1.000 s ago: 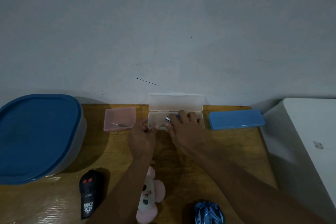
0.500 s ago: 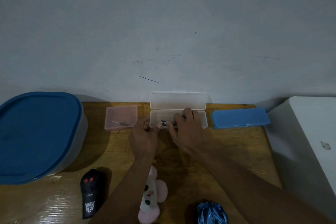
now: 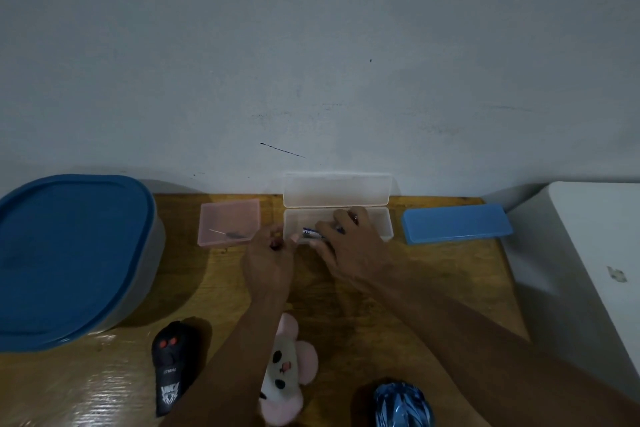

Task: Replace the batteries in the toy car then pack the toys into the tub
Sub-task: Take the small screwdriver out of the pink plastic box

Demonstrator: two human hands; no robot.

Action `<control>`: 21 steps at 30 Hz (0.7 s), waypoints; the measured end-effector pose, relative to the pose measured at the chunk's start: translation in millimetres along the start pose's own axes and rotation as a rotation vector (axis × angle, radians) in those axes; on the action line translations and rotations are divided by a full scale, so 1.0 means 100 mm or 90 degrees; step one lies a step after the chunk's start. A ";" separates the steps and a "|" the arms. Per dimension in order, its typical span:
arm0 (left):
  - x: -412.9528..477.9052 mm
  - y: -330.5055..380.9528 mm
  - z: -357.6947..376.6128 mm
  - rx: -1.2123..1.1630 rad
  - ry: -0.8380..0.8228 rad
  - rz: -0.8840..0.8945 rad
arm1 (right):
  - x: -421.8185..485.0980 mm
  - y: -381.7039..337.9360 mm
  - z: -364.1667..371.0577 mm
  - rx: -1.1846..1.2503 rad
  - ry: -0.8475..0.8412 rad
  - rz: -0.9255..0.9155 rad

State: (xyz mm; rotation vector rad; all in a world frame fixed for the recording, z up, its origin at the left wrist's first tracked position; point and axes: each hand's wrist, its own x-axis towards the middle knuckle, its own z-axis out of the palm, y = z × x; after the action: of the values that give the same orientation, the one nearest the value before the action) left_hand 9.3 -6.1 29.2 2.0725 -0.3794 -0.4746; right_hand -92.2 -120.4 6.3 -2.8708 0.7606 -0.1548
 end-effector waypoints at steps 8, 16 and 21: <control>0.00 0.01 0.00 0.016 0.013 0.010 | 0.10 -0.05 -0.01 -0.015 -0.033 -0.014; 0.00 0.00 0.00 0.003 0.013 0.011 | 0.14 0.05 0.01 0.032 -0.011 -0.057; -0.01 -0.01 0.00 -0.002 0.009 0.013 | 0.13 0.07 -0.03 0.118 -0.028 -0.016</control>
State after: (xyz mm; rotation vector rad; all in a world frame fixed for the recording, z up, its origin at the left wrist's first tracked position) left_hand 8.4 -5.0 29.0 2.0663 -0.3902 -0.4481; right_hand -84.8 -133.2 8.6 -2.6996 0.6642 -0.1563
